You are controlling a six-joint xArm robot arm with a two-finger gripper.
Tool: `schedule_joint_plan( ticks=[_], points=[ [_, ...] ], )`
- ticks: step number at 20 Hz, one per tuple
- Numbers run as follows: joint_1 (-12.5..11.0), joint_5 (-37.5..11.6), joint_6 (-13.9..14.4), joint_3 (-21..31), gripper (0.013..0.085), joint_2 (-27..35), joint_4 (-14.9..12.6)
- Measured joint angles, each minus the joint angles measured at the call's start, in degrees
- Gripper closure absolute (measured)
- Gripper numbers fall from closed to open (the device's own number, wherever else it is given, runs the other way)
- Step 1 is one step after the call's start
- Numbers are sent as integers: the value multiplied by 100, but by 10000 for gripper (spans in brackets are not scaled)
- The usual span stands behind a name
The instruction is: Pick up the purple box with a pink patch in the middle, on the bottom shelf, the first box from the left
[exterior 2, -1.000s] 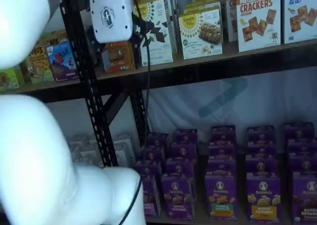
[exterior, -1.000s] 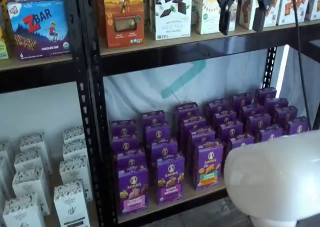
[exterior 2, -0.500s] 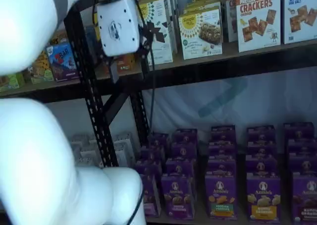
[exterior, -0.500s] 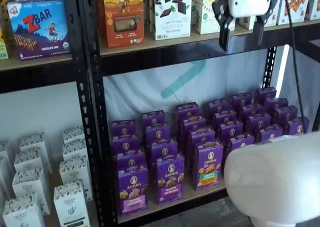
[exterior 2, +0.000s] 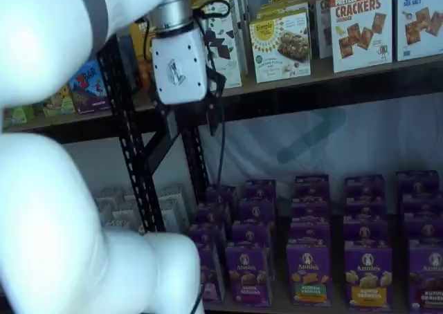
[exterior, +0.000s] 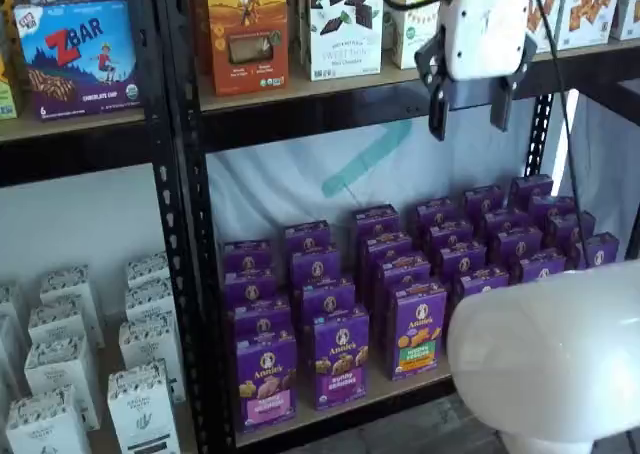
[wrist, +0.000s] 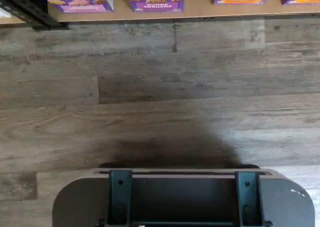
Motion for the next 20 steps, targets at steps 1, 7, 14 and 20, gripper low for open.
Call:
schedule_joint_plan(
  ticks=[1,7,14,20],
  points=[
    [15,-96,13,86,130,3,-7],
    [204,-811,187,634,130,16,-84],
    [444,-1573,416,1214,130,223,-20],
    [623,-2202,561,1666,130,423,96]
  ],
)
